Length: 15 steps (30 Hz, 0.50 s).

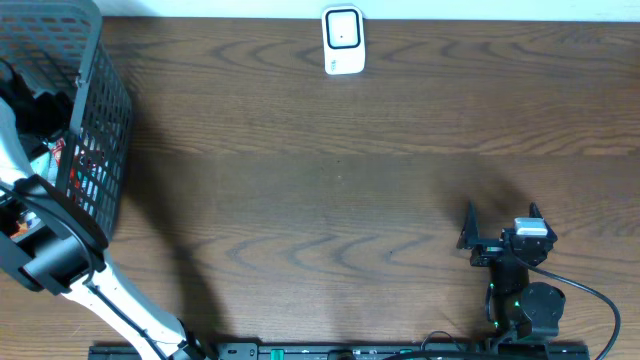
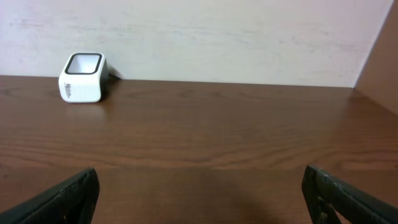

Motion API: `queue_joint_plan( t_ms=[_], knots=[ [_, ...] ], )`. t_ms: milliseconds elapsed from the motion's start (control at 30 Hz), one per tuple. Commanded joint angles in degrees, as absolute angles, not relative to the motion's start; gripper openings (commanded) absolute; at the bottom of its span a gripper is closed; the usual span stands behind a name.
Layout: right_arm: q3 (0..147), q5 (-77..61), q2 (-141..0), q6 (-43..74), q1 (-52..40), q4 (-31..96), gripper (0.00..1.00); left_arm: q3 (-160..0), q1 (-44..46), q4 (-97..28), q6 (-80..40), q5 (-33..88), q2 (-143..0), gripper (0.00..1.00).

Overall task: Scan the item barcode
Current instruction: 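Lower the left gripper and grasp the green-lidded jar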

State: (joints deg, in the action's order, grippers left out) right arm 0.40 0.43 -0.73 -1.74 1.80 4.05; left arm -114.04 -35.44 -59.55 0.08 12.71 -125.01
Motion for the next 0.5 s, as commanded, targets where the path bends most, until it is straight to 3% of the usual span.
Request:
queue_joint_plan(
  t_ms=[0,467],
  knots=[
    [0.32,0.56,-0.78,-1.98,2.20,4.27,0.99,-113.80,-34.98,-59.51,1.21,13.52,-126.21,0.87],
    [0.32,0.54,-0.75,-1.98,2.20,4.27,0.99,-109.36,-34.52,-56.97,1.32,12.40,-127.15,0.83]
  ],
)
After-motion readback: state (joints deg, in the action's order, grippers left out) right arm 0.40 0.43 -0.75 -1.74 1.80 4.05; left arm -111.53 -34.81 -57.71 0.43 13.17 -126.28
